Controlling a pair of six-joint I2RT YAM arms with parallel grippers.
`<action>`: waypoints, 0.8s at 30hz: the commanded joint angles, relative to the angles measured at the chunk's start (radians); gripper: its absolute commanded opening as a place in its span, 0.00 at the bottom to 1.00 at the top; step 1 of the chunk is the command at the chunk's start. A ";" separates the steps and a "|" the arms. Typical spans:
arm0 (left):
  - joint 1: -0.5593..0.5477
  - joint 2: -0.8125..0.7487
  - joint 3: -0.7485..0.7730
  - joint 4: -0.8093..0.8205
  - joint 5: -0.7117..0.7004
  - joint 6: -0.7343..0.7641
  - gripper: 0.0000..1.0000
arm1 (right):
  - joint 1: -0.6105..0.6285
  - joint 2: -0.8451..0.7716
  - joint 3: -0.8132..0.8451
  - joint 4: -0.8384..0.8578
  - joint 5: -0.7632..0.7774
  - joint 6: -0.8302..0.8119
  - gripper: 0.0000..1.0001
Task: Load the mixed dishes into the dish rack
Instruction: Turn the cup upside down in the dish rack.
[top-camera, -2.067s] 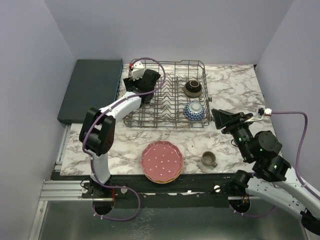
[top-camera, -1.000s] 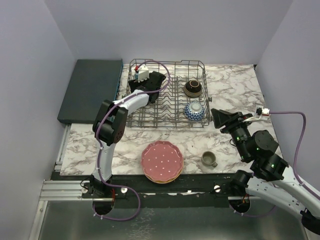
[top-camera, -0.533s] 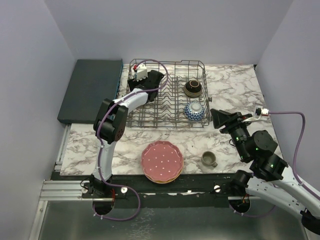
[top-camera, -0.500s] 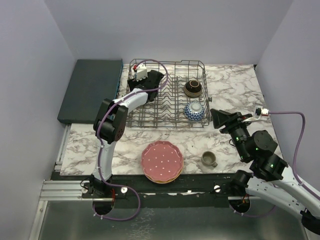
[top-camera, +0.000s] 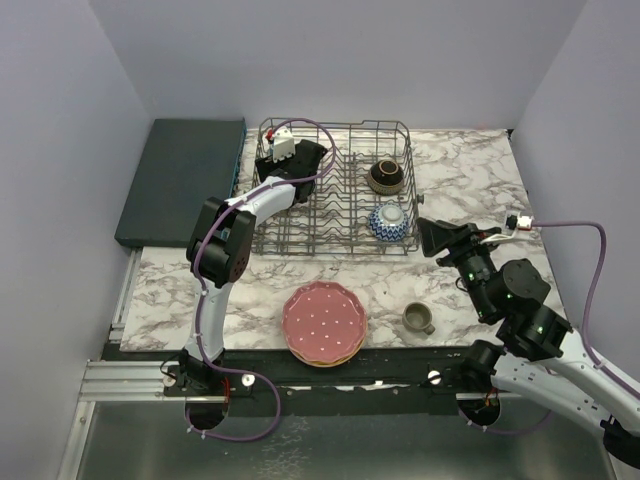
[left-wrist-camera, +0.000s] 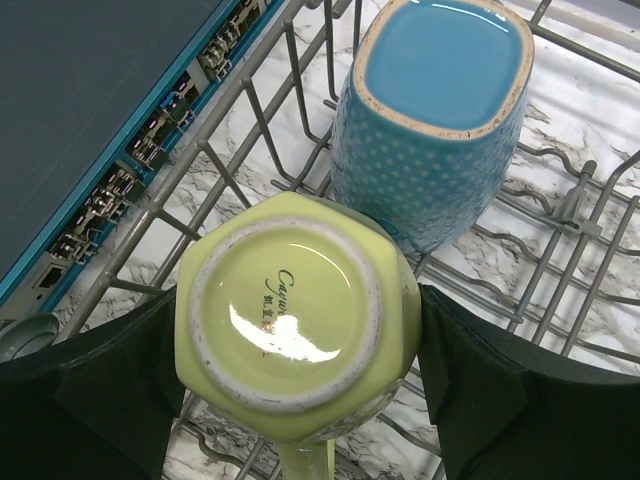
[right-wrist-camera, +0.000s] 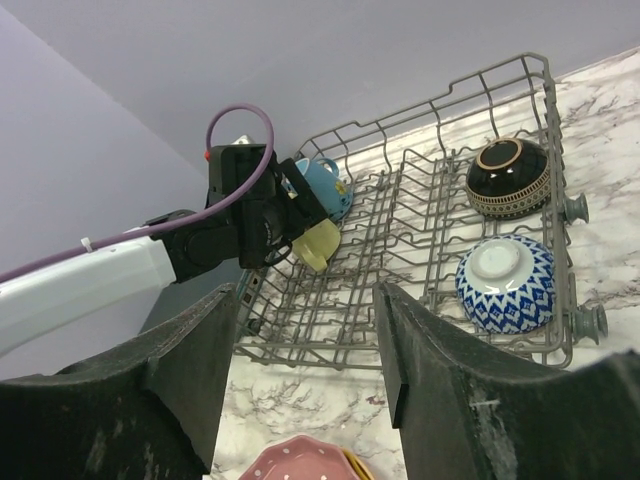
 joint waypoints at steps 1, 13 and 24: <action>0.004 -0.032 0.016 0.047 0.004 0.004 0.71 | 0.001 0.003 -0.008 0.022 0.012 -0.006 0.63; 0.004 -0.095 -0.030 0.048 0.004 0.028 0.99 | 0.001 0.028 0.007 0.030 -0.014 -0.001 0.67; 0.002 -0.177 -0.089 0.047 0.060 0.040 0.99 | 0.001 0.025 0.059 -0.062 -0.013 0.031 0.69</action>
